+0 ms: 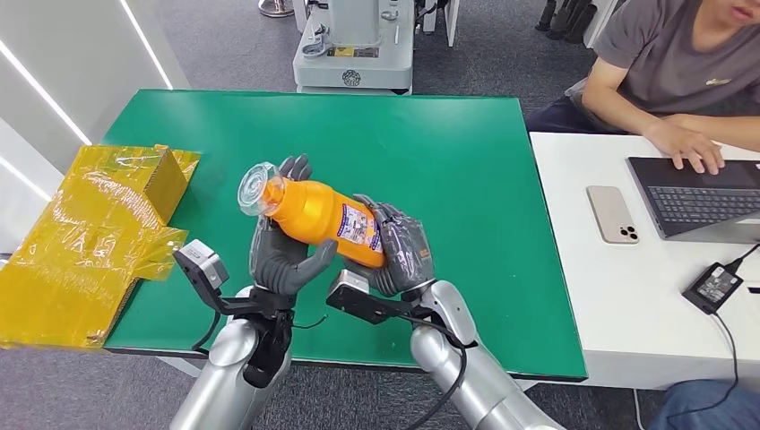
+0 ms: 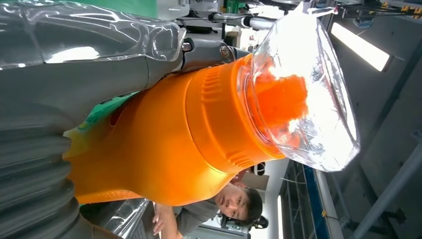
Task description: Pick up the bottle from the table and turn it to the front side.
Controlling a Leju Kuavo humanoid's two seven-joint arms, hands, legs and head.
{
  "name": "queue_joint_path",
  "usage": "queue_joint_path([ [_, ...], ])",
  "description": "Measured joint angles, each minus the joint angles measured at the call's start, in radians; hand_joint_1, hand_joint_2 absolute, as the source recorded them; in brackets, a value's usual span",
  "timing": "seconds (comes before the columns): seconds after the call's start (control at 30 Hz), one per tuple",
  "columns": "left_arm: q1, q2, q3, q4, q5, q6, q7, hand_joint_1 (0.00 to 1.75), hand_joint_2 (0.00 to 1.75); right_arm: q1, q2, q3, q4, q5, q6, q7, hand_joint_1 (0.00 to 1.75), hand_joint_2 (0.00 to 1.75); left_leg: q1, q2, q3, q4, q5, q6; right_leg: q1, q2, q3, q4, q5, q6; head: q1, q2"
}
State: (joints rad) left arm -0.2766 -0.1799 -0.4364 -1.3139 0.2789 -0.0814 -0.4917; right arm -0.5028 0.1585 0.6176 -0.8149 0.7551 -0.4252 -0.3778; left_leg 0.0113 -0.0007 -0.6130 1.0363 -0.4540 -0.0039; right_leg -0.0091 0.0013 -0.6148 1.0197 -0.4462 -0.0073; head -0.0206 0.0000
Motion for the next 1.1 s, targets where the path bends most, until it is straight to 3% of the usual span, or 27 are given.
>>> queue_joint_path([
  [1.1,0.007,0.003,0.026,0.027,0.003,0.032,-0.018,0.0,1.75,0.001,0.021,0.058,-0.027,-0.012,0.116,-0.032,1.75,1.75,0.0,0.0,0.0,0.0,0.0,0.0,0.0,0.0,-0.001,0.0,0.0,0.0,0.0,0.0],
])
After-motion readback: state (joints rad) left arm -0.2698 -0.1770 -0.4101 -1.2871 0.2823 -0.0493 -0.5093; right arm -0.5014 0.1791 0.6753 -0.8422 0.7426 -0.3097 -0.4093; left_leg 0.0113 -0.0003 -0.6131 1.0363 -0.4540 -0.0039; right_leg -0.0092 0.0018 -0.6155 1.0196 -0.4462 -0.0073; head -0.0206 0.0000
